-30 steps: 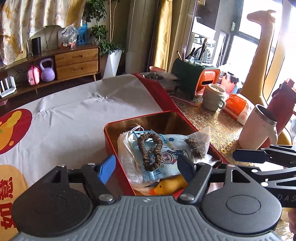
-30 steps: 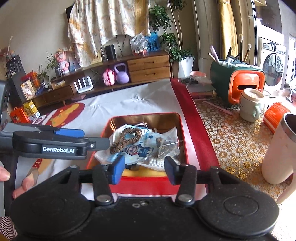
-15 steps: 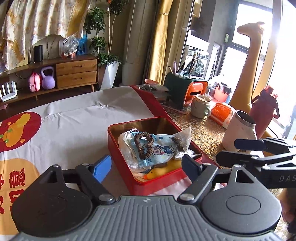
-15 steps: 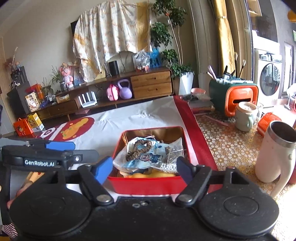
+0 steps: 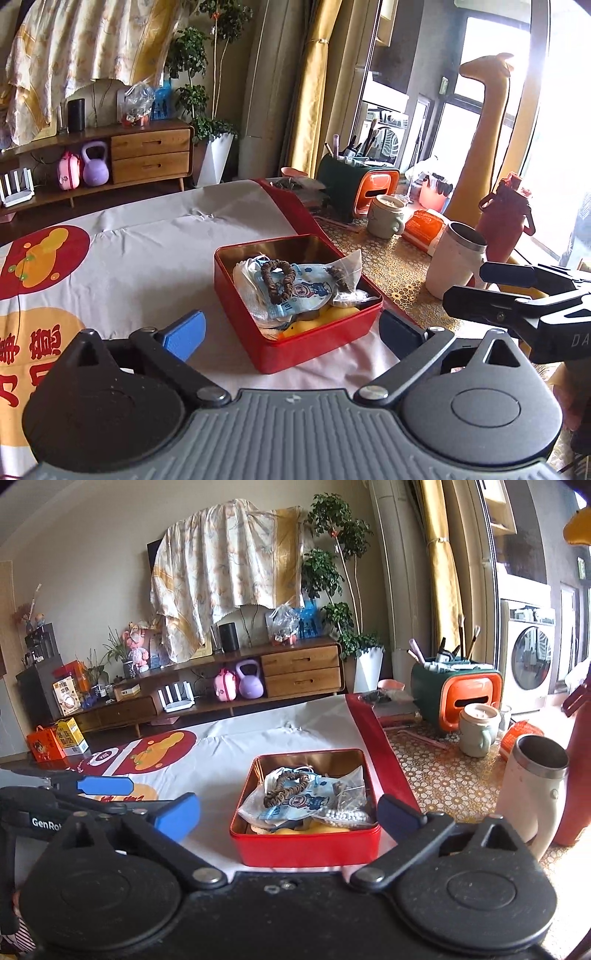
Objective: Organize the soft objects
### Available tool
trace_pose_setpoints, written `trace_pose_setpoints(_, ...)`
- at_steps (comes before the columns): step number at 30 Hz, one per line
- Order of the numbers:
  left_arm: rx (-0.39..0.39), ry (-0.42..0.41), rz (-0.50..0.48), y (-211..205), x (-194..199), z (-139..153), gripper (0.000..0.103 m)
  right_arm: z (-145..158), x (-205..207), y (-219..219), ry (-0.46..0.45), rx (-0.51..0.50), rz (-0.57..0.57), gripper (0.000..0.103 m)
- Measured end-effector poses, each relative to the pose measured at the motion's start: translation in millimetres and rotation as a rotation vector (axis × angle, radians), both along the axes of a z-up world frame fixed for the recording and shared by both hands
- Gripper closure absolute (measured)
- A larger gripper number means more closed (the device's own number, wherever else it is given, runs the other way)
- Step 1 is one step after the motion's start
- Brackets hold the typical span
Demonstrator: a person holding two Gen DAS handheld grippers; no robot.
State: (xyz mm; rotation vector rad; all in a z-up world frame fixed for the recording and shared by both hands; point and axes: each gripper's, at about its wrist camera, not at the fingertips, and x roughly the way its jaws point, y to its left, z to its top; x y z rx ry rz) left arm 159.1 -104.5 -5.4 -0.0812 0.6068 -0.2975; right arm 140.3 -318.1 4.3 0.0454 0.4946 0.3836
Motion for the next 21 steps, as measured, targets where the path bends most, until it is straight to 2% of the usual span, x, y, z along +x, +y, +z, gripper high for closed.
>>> trace_pose_setpoints(15,-0.016,-0.044,-0.003,8,-34,14,0.000,1,-26,-3,-0.032,0.019,-0.038,0.000)
trace_pose_setpoints(21,0.007,-0.066,0.003,3,-42,17,0.000,1,-32,-1,-0.038,0.025,-0.031,0.000)
